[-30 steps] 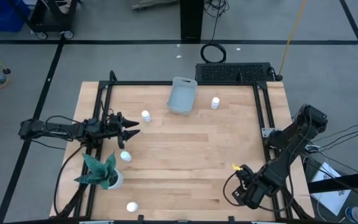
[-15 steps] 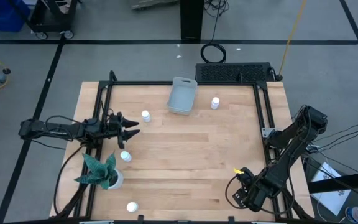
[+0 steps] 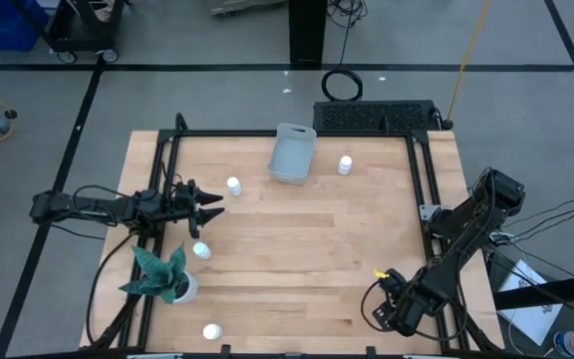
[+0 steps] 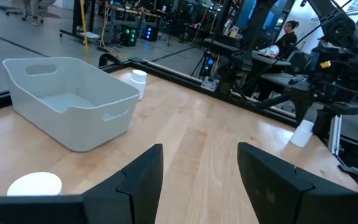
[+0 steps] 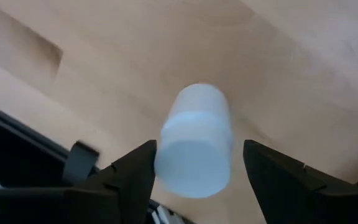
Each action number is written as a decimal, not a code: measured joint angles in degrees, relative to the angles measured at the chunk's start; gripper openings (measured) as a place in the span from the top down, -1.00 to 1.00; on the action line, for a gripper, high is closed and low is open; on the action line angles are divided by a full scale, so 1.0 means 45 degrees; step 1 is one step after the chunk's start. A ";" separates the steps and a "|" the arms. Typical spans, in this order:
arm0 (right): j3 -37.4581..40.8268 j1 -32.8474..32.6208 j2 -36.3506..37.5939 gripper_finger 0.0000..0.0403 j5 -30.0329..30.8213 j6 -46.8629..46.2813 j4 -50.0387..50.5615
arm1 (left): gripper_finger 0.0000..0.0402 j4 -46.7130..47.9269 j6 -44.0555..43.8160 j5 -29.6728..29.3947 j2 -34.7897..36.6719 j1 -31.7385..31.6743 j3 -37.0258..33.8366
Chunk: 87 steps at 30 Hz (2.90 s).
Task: Pick and place pill bottles into a basket
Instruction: Put the white medicine bottle into the gray bin
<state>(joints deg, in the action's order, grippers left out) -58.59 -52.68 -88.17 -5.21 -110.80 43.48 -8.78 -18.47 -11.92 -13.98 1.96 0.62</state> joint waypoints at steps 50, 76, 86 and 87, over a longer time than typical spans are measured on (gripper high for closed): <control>0.0005 0.0913 0.2622 0.25 0.7927 0.4715 0.0969 | -0.05 0.0005 0.0030 -0.0021 -0.0005 0.0005 -0.0002; -0.0005 0.2536 0.3761 0.23 1.5527 1.9925 -0.7625 | -0.05 0.0000 -0.0002 -0.0034 -0.0002 0.0005 -0.0002; -0.0005 0.3897 0.3761 0.21 1.4687 2.2875 -0.9432 | -0.05 -0.0005 -0.0029 -0.0034 -0.0003 0.0001 0.0000; -0.0005 0.4119 0.3761 0.22 1.4269 2.2949 -0.9437 | -0.05 -0.0005 -0.0056 -0.0034 -0.0005 0.0005 -0.0003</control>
<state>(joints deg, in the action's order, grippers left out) -58.61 -34.14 -71.24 59.00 -7.53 1.02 -8.80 -18.72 -12.08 -14.00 1.98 0.61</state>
